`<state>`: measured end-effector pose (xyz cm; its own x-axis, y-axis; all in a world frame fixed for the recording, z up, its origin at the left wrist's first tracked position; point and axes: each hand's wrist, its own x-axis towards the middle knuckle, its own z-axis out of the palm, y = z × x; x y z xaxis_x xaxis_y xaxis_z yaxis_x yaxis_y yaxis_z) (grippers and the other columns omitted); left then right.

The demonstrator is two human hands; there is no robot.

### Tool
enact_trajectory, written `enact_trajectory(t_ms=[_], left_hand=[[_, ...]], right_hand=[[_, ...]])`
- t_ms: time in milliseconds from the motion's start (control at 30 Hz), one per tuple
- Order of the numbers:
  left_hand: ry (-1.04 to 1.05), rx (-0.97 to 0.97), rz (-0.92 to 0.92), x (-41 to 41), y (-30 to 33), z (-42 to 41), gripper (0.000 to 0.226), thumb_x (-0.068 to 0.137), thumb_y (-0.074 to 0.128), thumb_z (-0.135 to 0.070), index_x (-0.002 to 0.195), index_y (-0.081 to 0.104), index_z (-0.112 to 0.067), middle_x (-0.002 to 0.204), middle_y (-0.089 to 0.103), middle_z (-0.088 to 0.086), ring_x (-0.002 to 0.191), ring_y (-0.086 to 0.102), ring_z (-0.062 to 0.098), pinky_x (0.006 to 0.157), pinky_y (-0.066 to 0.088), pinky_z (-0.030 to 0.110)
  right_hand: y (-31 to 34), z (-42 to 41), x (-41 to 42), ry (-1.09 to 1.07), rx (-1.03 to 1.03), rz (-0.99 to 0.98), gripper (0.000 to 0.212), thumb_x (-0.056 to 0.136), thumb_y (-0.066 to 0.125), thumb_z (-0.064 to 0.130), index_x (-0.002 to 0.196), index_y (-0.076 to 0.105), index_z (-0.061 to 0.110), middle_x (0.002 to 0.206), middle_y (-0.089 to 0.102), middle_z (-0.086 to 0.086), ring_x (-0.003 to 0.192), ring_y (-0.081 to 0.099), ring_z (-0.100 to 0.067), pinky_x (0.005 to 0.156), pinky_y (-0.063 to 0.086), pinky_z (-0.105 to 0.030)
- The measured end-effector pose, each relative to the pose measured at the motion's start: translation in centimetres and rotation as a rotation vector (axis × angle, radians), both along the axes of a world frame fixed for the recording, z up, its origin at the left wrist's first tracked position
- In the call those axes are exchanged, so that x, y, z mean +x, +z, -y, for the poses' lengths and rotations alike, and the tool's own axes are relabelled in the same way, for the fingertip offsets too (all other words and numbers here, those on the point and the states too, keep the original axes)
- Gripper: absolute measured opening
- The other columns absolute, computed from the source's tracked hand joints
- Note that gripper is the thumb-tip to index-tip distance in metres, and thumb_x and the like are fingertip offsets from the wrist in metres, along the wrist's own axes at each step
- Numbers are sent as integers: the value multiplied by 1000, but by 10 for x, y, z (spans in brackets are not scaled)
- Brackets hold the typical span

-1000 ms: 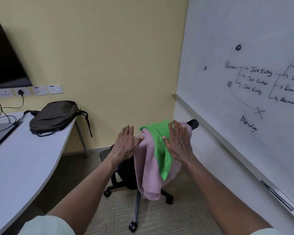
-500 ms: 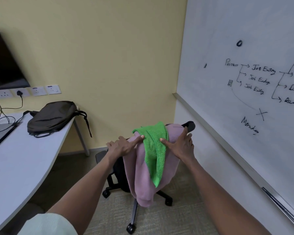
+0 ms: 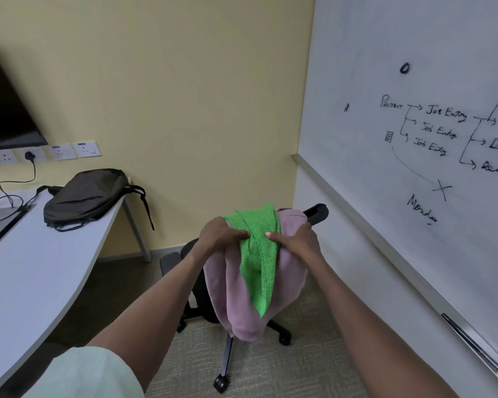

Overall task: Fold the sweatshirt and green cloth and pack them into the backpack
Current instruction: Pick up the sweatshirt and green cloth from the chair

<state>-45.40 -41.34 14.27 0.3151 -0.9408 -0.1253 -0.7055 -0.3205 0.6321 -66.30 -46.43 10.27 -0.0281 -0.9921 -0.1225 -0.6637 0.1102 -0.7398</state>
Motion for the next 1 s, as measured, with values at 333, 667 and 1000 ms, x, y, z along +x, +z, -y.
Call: enact_trajectory(t_ms=[333,667,1000], left_hand=[[105,34,177,13,3,-11,58,73,73,-63,87,62,-8,102,70,14,101,64,34,81,47,35],[256,99,-1,39,12,-25,62,59,83,-65,73,59,-9,86,67,9,96,67,28,67,45,31],[263,15,-113,30,5,-23,46,72,77,-47,81,71,-2,84,72,13,84,69,28,65,49,34]], right_hand=[[13,-11,33,118,-9,-180,76,71,71,72,109,61,7,111,68,-15,104,65,-32,72,42,-30],[18,-9,62,52,-9,-78,70,63,73,70,104,65,13,106,69,-6,100,67,-27,70,42,-28],[36,-1,74,80,-23,-88,41,69,79,38,93,62,9,99,69,-8,94,67,-28,66,44,-27]])
